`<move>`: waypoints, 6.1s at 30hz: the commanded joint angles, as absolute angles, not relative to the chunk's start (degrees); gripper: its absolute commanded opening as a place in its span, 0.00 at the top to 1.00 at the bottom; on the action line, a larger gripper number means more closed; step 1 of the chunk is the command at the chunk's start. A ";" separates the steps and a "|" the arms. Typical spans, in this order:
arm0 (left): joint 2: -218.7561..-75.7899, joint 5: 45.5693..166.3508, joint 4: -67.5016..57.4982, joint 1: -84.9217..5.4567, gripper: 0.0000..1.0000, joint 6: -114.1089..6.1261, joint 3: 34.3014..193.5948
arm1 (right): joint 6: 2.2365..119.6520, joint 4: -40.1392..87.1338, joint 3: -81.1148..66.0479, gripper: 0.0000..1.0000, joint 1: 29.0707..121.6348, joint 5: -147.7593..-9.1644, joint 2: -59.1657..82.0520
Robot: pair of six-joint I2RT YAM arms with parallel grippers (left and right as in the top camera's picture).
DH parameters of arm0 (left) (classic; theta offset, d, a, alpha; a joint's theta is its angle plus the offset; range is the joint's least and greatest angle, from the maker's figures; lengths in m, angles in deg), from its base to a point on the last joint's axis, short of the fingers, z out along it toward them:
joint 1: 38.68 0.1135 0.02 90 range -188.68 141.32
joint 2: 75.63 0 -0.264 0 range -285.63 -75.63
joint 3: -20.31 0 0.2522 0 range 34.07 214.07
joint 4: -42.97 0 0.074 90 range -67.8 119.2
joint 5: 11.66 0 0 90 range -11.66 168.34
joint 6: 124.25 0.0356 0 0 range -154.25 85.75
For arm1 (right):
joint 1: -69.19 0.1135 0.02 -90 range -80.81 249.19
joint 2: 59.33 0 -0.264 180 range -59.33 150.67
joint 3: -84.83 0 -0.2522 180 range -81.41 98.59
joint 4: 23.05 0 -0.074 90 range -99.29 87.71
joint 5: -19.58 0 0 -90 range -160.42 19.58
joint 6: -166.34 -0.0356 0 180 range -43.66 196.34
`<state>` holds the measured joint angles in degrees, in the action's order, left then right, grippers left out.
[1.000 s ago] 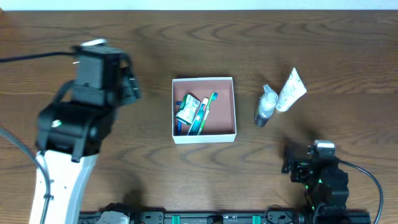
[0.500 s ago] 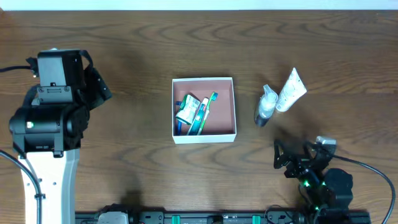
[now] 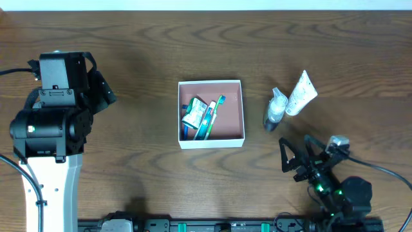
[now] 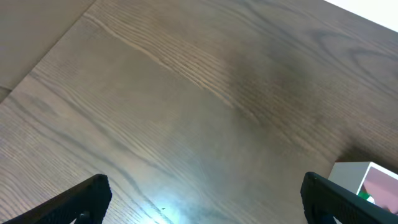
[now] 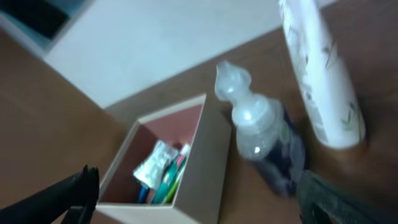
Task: Pack container
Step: 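Reach right gripper to the white tube and grasp it, then carry the white tube into the box's right side and release it upright, then move right gripper to the clear soap dispenser and grasp it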
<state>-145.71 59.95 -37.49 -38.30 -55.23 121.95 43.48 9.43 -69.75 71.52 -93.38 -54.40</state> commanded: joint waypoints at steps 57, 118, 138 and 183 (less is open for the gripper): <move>-145.99 59.19 -37.62 -37.95 0.02 -55.12 122.32 | 67.63 51.90 3.23 0.44 75.56 -70.91 30.49; -145.99 59.19 -37.62 -37.95 0.02 -55.12 122.32 | 60.55 47.81 20.54 0.99 103.87 -59.24 43.04; -145.99 59.19 -37.62 -37.95 0.02 -55.12 122.32 | 57.49 48.51 19.95 0.74 103.87 -57.73 45.81; -145.99 59.19 -37.62 -37.95 0.02 -55.12 122.34 | 58.87 62.37 12.11 0.20 91.78 -60.75 34.43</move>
